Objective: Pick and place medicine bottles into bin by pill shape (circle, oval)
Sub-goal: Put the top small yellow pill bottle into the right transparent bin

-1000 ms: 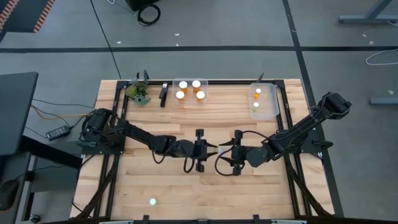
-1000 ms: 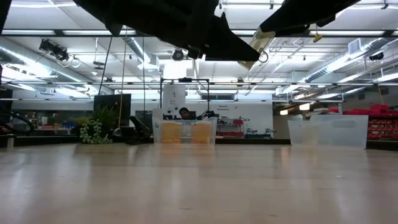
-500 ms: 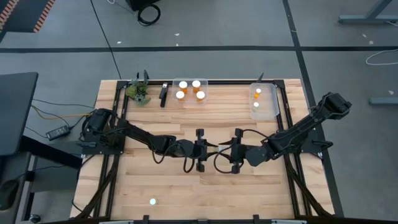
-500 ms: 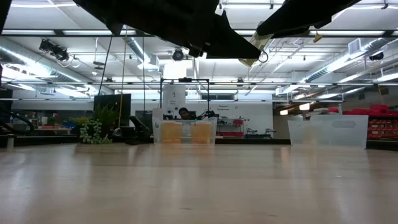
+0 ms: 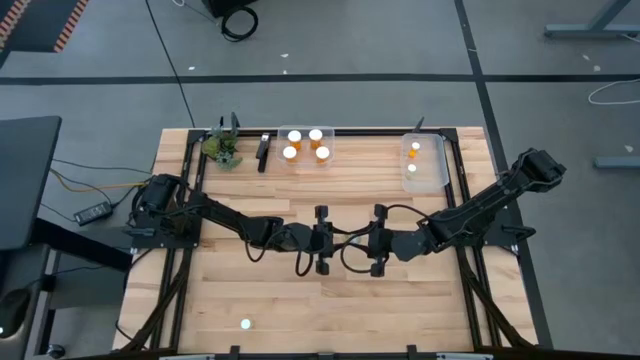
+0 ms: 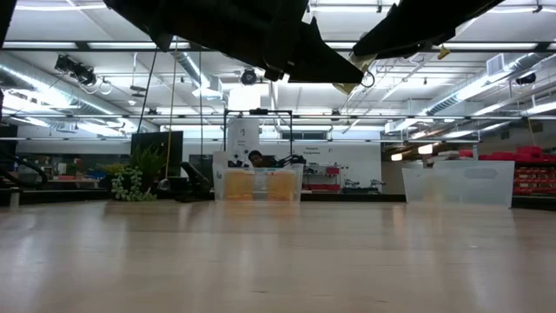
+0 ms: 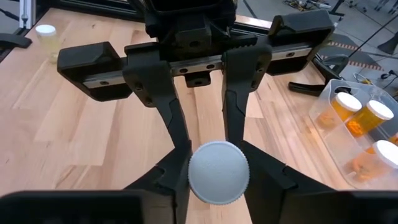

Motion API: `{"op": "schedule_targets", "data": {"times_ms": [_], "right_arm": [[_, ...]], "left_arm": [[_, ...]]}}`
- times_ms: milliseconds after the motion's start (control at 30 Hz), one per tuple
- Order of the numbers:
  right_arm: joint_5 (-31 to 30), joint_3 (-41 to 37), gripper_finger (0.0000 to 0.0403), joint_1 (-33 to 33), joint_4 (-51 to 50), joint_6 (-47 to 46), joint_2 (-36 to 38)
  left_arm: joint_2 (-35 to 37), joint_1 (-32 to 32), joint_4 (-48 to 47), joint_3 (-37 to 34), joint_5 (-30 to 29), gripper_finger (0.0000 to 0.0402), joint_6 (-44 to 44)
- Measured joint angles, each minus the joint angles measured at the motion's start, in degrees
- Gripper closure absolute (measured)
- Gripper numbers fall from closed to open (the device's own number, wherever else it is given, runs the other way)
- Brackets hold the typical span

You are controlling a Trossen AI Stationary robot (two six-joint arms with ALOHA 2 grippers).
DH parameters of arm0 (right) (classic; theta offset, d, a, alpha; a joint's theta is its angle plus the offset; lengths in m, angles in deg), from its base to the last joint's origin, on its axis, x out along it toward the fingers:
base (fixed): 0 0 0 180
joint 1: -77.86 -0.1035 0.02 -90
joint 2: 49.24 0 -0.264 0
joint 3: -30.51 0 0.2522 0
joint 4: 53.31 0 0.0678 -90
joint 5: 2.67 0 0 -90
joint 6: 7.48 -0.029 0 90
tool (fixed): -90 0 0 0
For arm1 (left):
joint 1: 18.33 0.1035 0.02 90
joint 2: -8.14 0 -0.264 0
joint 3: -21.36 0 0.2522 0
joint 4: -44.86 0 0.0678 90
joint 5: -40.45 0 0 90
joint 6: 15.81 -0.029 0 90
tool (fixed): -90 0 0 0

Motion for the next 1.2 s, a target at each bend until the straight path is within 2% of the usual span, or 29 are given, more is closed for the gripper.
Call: {"op": "schedule_targets", "data": {"times_ms": [200,433,600,733,833,967,1200], "right_arm": [[0.0,0.0,0.0273,0.0,0.0,0.3,0.0],[0.0,0.0,0.0274,-0.1,-1.6,0.0,0.0],[0.1,3.3,0.0273,0.0,-12.2,-6.0,0.0],[-0.3,7.5,0.0272,1.1,-25.4,-12.5,0.0],[-0.9,10.6,0.0272,4.4,-36.2,-17.7,0.0],[-1.0,13.4,0.0272,11.1,-45.6,-20.9,0.1],[6.6,13.9,0.0272,28.2,-50.9,-21.1,0.1]], "left_arm": [[0.0,0.0,0.0,0.0,0.1,0.0269,0.0],[0.1,-0.1,-2.6,0.0,-2.2,0.0213,0.0],[0.1,-0.1,-8.2,0.0,-2.8,0.0171,0.8],[0.1,-0.1,-13.9,0.0,-2.9,0.0160,3.3],[0.1,-0.2,-18.0,0.0,-2.5,0.0166,4.3],[0.1,-0.7,-21.7,0.0,-2.4,0.0183,5.7],[0.1,-1.4,-23.8,0.0,-2.4,0.0214,4.5]]}}
